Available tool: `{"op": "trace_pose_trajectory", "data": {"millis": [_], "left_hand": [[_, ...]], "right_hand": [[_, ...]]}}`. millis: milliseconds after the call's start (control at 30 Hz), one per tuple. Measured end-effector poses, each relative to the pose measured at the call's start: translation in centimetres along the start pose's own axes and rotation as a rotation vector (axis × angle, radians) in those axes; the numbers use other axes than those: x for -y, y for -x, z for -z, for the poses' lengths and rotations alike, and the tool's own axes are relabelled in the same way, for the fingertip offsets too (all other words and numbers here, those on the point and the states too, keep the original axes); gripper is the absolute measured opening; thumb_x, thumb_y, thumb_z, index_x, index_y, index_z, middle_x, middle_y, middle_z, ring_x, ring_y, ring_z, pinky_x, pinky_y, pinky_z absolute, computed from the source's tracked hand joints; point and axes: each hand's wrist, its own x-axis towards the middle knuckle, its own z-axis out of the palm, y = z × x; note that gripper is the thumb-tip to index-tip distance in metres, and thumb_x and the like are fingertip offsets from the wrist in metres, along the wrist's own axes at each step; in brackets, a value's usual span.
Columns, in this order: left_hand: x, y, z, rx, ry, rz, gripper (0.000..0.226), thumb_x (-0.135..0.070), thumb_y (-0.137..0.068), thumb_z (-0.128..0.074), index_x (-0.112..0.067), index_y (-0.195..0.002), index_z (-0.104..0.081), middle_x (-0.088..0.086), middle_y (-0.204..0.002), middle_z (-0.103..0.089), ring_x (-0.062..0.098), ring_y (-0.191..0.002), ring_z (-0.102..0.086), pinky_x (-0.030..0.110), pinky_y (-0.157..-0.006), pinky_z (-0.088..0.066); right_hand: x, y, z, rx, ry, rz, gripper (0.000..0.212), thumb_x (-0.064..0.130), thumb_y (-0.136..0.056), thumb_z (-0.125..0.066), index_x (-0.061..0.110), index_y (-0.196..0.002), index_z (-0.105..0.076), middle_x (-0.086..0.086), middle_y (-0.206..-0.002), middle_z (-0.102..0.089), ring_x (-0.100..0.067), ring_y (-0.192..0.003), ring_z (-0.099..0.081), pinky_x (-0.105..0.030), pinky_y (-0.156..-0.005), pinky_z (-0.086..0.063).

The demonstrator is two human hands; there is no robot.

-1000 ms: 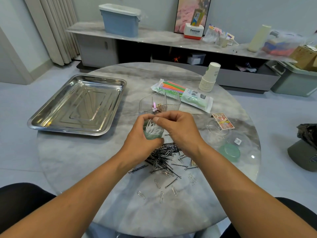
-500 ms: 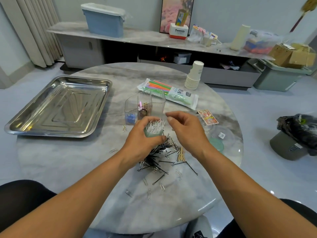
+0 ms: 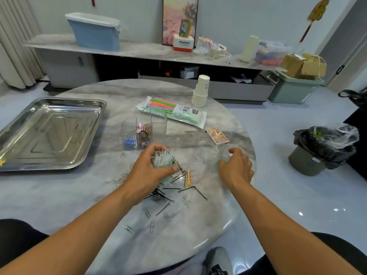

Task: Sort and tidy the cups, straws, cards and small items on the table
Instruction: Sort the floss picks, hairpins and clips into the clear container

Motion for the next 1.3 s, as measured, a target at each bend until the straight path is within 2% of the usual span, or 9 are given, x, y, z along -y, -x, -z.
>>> {"op": "trace_pose_trajectory", "data": {"millis": [133,267,400,567,700,833,1000,1167,1300], "left_hand": [[0.1,0.4,0.3,0.022,-0.02,0.009,0.051,-0.025,-0.071,-0.092,-0.044,-0.103,-0.058,0.003,-0.109,-0.066,0.024,-0.091,-0.072,0.038,-0.078,-0.063],[0.3,0.6,0.5,0.044,-0.118,-0.014,0.064,-0.028,-0.072,-0.092,-0.051,-0.119,-0.055,-0.019,-0.123,-0.053,-0.012,-0.105,-0.055,0.021,-0.087,-0.049],[0.3,0.5,0.4,0.041,-0.131,-0.026,0.065,-0.029,-0.07,-0.092,-0.049,-0.12,-0.056,-0.021,-0.123,-0.054,-0.012,-0.113,-0.046,0.017,-0.087,-0.043],[0.4,0.2,0.3,-0.003,-0.039,0.013,0.065,-0.033,-0.068,-0.093,-0.049,-0.119,-0.056,-0.015,-0.122,-0.057,0.01,-0.116,-0.058,0.032,-0.092,-0.055],[0.1,0.3,0.2,-0.048,0.033,0.031,0.064,-0.033,-0.066,-0.094,-0.041,-0.119,-0.058,-0.014,-0.119,-0.059,-0.019,-0.093,-0.059,0.005,-0.064,-0.049],[0.2,0.6,0.0,-0.055,0.024,0.046,0.06,-0.031,-0.066,-0.094,-0.04,-0.115,-0.061,-0.011,-0.115,-0.068,0.007,-0.103,-0.067,0.03,-0.082,-0.059],[-0.1,1.1,-0.3,0.018,-0.005,-0.019,0.05,-0.027,-0.068,-0.086,-0.043,-0.109,-0.065,-0.016,-0.106,-0.072,0.001,-0.095,-0.069,0.018,-0.074,-0.054],[-0.2,1.2,-0.1,0.067,-0.054,-0.031,0.061,-0.024,-0.069,-0.082,-0.041,-0.122,-0.058,-0.016,-0.11,-0.072,0.003,-0.102,-0.069,0.027,-0.081,-0.059],[-0.1,1.1,-0.1,0.045,-0.109,-0.048,0.059,-0.027,-0.067,-0.084,-0.039,-0.114,-0.051,-0.02,-0.103,-0.067,0.0,-0.093,-0.068,0.025,-0.074,-0.059]], "right_hand": [[-1.0,0.1,-1.4,0.084,0.096,0.012,0.058,0.032,-0.088,-0.065,0.024,-0.142,-0.044,-0.007,-0.144,-0.049,-0.033,-0.131,-0.045,-0.044,-0.107,-0.033],[-0.9,0.5,-1.9,0.084,0.208,0.077,0.053,0.036,-0.084,-0.07,0.027,-0.131,-0.048,-0.007,-0.135,-0.052,-0.032,-0.123,-0.049,-0.043,-0.103,-0.035],[0.8,1.5,-2.1,0.164,0.133,0.09,0.056,0.044,-0.082,-0.068,0.03,-0.131,-0.046,-0.006,-0.131,-0.051,-0.032,-0.117,-0.054,-0.042,-0.1,-0.037],[4.6,3.9,-1.1,0.367,-0.494,0.135,0.049,0.059,-0.078,-0.058,0.04,-0.122,-0.051,0.003,-0.118,-0.058,-0.017,-0.1,-0.062,-0.034,-0.079,-0.046],[6.3,6.4,-0.9,0.415,-0.779,0.247,0.045,0.06,-0.077,-0.056,0.042,-0.118,-0.053,0.01,-0.114,-0.062,-0.01,-0.097,-0.063,-0.027,-0.078,-0.045],[6.4,7.9,-1.3,0.385,-0.708,0.461,0.044,0.06,-0.085,-0.057,0.052,-0.127,-0.046,0.022,-0.123,-0.056,0.002,-0.109,-0.059,-0.023,-0.087,-0.05],[6.2,8.3,-2.2,0.38,-0.545,0.598,0.048,0.057,-0.092,-0.055,0.051,-0.138,-0.04,0.023,-0.135,-0.05,0.007,-0.124,-0.047,-0.021,-0.099,-0.043],[6.1,8.2,-2.7,0.399,-0.433,0.682,0.052,0.064,-0.092,-0.05,0.053,-0.14,-0.036,0.023,-0.135,-0.045,0.013,-0.122,-0.045,-0.013,-0.093,-0.039],[6.1,8.1,-2.7,0.369,-0.424,0.704,0.051,0.068,-0.092,-0.044,0.055,-0.141,-0.034,0.022,-0.134,-0.046,0.014,-0.121,-0.044,-0.015,-0.095,-0.038]]}}
